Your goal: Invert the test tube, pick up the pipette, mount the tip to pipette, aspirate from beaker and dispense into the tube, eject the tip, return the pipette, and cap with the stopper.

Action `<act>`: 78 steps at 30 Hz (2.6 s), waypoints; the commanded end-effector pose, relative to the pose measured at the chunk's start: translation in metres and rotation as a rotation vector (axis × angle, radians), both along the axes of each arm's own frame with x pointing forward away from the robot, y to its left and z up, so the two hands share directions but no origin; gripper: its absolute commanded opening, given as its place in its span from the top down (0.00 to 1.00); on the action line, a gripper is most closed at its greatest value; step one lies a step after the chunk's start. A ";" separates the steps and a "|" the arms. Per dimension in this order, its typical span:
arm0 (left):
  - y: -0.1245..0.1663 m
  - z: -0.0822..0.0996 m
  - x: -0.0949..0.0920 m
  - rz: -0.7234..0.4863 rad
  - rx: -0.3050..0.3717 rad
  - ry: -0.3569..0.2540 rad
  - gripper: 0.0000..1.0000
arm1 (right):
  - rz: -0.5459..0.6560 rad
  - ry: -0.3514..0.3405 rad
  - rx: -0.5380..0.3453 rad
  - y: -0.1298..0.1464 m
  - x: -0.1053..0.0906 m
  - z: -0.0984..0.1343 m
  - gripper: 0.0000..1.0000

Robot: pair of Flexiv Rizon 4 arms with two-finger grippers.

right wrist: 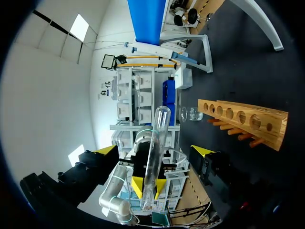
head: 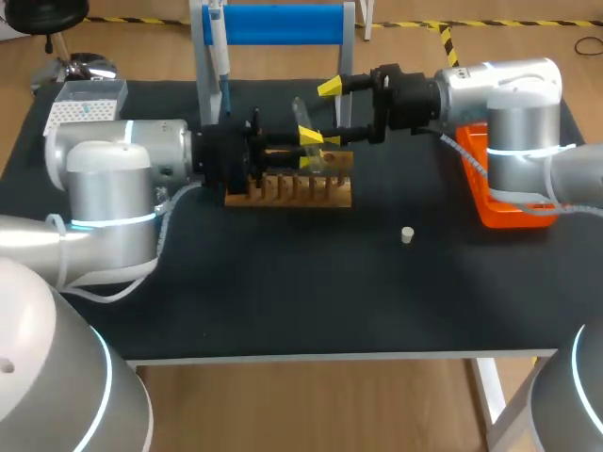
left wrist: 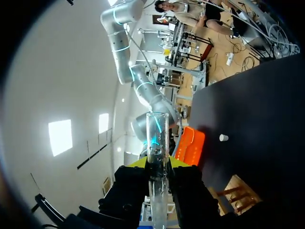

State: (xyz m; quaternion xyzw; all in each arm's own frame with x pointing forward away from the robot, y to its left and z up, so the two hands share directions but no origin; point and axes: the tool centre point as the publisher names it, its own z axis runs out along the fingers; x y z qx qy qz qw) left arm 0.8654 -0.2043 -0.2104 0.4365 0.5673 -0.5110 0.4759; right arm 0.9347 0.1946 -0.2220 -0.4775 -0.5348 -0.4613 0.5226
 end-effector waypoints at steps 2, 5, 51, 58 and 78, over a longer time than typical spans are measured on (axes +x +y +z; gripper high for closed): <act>0.026 0.008 -0.001 -0.014 -0.007 0.041 1.00 | 0.000 0.000 -0.002 -0.001 0.000 0.000 0.00; 0.030 0.009 0.000 -0.023 -0.006 0.075 1.00 | 0.000 0.000 -0.002 -0.001 0.000 0.000 0.00; 0.031 0.009 0.000 -0.026 0.007 0.090 1.00 | -0.025 -0.679 -0.242 -0.074 -0.087 -0.029 0.00; 0.031 0.009 0.000 -0.026 0.007 0.090 1.00 | -0.065 -0.807 -0.258 -0.086 -0.100 -0.056 0.00; 0.031 0.009 0.000 -0.026 0.007 0.090 1.00 | -0.105 -1.111 -0.432 -0.073 -0.082 -0.102 0.00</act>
